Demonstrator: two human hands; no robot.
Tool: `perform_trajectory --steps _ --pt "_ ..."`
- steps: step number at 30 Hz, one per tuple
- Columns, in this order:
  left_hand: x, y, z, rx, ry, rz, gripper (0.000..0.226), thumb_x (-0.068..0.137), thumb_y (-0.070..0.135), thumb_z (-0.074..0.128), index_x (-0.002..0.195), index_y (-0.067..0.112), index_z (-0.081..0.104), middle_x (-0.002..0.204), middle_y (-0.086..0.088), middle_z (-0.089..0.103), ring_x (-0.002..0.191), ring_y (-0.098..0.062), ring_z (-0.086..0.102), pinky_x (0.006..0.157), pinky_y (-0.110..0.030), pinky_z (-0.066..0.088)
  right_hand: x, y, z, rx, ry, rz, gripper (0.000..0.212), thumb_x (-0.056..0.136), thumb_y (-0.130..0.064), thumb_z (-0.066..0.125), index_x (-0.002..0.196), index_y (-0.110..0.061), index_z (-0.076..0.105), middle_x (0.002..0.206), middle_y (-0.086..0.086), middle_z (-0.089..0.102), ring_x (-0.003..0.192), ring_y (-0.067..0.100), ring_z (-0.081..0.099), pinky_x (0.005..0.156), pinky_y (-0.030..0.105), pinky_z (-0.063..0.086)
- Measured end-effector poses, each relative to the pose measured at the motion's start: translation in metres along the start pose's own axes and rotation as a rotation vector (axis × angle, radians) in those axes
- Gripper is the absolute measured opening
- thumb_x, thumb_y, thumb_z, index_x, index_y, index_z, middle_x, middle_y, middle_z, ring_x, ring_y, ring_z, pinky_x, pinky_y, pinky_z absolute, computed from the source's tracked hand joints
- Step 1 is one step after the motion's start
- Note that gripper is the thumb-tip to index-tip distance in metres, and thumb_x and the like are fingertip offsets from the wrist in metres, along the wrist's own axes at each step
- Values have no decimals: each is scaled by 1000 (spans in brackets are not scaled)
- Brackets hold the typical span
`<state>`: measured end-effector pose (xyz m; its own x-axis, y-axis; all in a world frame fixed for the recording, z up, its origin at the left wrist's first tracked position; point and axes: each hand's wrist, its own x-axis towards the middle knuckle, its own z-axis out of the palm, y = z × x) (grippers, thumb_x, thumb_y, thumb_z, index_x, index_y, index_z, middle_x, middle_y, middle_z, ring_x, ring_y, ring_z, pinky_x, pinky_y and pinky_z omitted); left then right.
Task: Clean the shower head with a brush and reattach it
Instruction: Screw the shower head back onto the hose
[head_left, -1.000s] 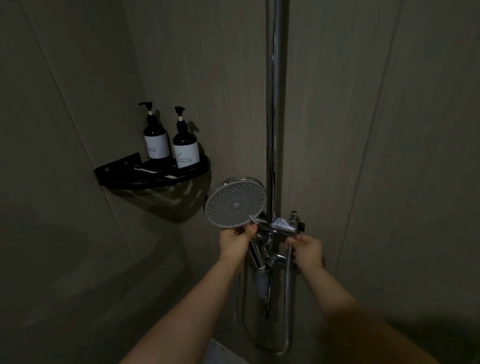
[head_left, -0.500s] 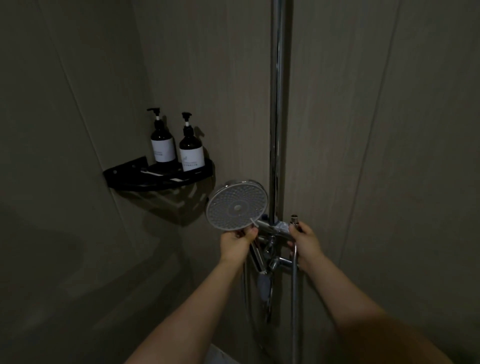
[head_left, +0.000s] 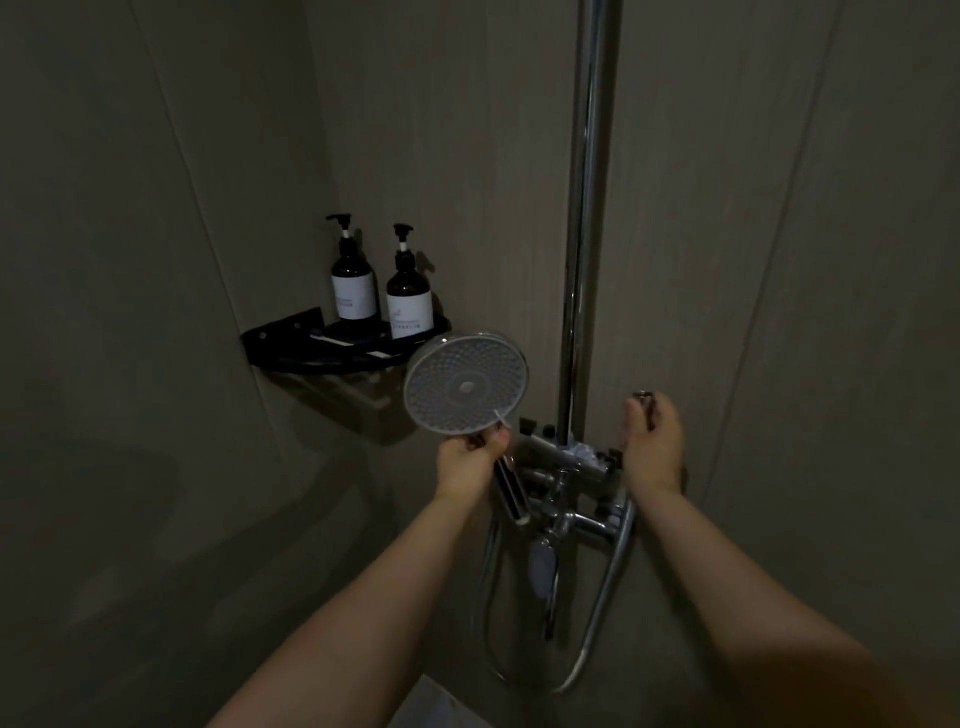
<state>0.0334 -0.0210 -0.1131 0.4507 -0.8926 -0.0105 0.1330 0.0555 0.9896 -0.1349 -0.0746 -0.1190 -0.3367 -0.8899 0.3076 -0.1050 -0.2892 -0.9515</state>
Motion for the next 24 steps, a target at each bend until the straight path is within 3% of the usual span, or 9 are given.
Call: perform_trajectory --steps 2,4,6,7,9,12,14,20,24 --pt "0 16 -7 -29 12 6 22 86 3 59 105 -8 61 95 -14 63 88 -23 60 85 -33 46 -13 -14 -3 -35 -205 -84 9 95 -13 46 95 -16 55 78 -6 54 76 10 50 67 14 42" --pt "0 34 -15 -112 14 21 6 88 5 56 91 1 60 78 -10 61 66 -17 62 72 -35 49 -29 -28 1 -85 -417 -73 22 96 -11 44 115 -11 57 96 -2 58 89 9 53 76 17 41" --pt "0 52 -24 -251 13 22 11 90 8 53 79 9 52 62 -6 57 47 -10 59 56 -31 53 -42 -41 9 -137 -592 -14 35 97 -9 43 131 -13 49 114 -3 54 106 8 49 87 19 37" --pt "-2 63 -30 -306 17 23 13 92 9 51 79 12 50 59 -5 56 46 -10 58 53 -30 53 -48 -48 12 -167 -664 -7 38 96 -5 43 133 -13 48 115 -5 53 106 6 49 88 15 36" --pt "-7 84 -43 -363 26 47 12 94 13 49 82 17 50 65 -5 54 55 -14 57 61 -33 52 -59 -58 19 -212 -772 -41 36 93 1 46 126 -9 54 101 -8 58 87 -5 53 74 1 38" --pt "-14 110 -63 -409 69 106 10 95 18 48 85 20 49 69 -4 51 61 -16 51 65 -34 49 -79 -66 32 -164 -832 -1 28 88 5 53 115 3 60 66 -9 56 50 -9 52 53 4 40" --pt "-19 124 -75 -414 109 145 12 95 18 47 83 20 48 69 -4 50 60 -15 50 62 -31 48 -92 -72 41 -140 -896 41 30 86 2 58 115 -2 62 59 -9 60 48 -2 51 49 11 41" --pt "-33 153 -104 -481 176 183 14 94 21 48 80 20 48 66 -2 49 57 -14 49 59 -29 47 -129 -101 73 -16 -929 -9 37 89 -1 56 122 -17 57 71 -2 62 39 -1 45 42 13 36" --pt "-36 161 -116 -536 226 181 18 94 22 49 77 17 44 63 -2 47 53 -14 46 53 -28 44 -142 -111 87 52 -927 12 32 91 0 51 114 -22 54 71 1 61 37 -1 45 41 13 36"
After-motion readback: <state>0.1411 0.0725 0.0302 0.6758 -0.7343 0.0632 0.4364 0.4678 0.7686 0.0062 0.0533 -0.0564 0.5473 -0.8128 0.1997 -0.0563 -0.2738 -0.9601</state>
